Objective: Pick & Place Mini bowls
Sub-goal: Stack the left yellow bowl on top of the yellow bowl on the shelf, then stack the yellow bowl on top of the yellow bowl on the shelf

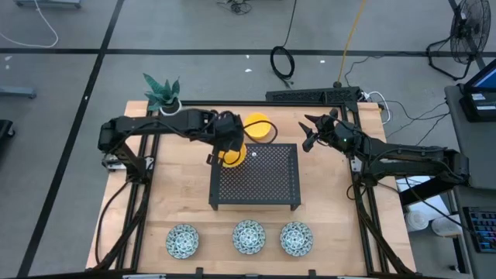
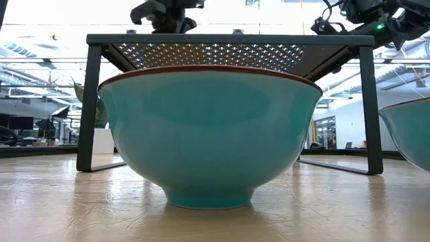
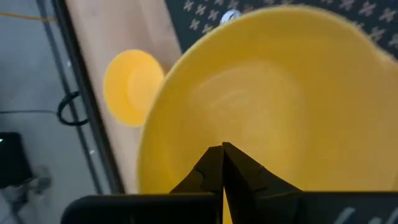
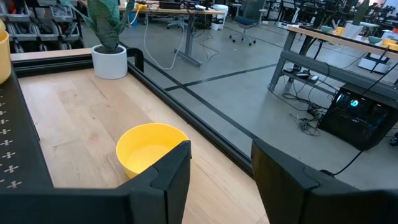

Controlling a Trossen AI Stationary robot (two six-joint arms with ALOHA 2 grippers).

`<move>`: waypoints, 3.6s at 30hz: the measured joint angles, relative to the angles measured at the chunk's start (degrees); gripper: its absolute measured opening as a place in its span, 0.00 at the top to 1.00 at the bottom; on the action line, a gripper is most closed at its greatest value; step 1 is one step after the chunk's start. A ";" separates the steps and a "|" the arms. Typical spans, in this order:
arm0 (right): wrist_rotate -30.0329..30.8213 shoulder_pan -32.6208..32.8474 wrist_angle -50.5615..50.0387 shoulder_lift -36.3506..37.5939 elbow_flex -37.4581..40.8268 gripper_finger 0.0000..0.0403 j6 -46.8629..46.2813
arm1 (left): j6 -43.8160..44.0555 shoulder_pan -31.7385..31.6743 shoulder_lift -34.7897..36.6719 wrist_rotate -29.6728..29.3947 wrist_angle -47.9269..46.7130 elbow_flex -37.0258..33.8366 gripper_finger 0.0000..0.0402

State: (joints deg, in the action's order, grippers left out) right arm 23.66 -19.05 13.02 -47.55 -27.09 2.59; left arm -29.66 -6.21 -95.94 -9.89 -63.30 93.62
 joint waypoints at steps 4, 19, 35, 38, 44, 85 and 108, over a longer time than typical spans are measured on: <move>0.00 0.02 0.00 0.00 0.00 0.61 0.00 | 1.79 0.01 -0.07 2.54 0.06 -2.01 0.98; 0.00 0.02 0.00 0.00 0.00 0.61 -0.41 | 3.13 1.78 0.00 -7.77 3.98 -2.13 0.99; 0.00 0.01 -0.02 0.02 0.00 0.61 -0.42 | 5.53 -2.53 -0.84 0.98 9.82 -7.35 0.96; 0.00 0.00 0.00 0.02 0.00 0.61 -0.42 | 6.89 -1.80 -0.74 1.54 9.09 -7.45 0.96; 0.00 0.02 -0.02 0.02 0.00 0.61 -0.42 | 8.00 -0.35 -0.55 -3.58 6.77 -5.97 0.99; -12.15 -3.74 -5.48 -15.24 -15.29 0.61 -8.80 | 7.96 -14.72 51.74 3.84 66.71 -54.59 0.92; -26.83 -14.23 -48.10 -65.27 -61.57 0.61 -7.93 | 10.50 -18.00 44.34 3.98 65.45 -56.45 0.64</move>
State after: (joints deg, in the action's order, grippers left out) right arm -3.17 -33.28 -35.08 -112.82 -88.66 -5.34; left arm -19.15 -24.21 -51.60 -5.91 2.15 37.17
